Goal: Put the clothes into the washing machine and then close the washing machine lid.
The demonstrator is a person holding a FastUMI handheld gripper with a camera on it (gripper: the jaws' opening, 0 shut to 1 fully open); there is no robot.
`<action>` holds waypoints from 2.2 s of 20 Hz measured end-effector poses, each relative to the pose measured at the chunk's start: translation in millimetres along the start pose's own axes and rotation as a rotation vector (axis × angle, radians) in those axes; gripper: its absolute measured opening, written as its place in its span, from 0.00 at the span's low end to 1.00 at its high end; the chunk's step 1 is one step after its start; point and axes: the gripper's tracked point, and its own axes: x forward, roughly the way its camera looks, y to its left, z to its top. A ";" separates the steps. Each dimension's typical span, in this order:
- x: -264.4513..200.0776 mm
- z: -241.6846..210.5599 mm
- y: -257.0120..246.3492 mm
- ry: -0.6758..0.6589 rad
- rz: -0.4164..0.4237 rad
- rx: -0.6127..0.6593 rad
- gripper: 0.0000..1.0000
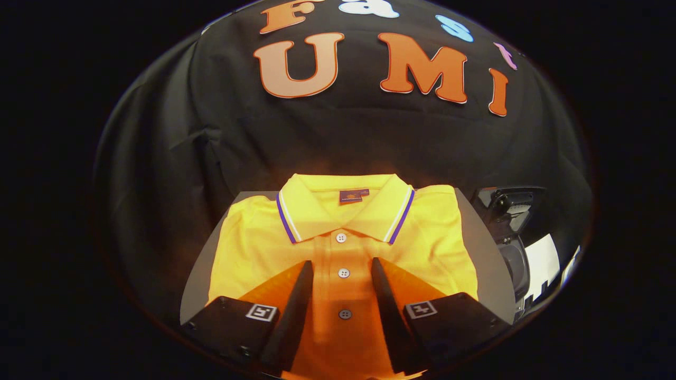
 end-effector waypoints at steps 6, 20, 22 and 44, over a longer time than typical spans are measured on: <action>2.5 -1.0 2.5 0.036 0.018 -0.011 0.41; 3.4 0.8 4.0 0.060 0.016 -0.004 0.11; 0.7 1.5 3.8 0.057 0.017 -0.011 0.11; -63.0 62.7 -18.8 -0.173 0.130 0.034 0.08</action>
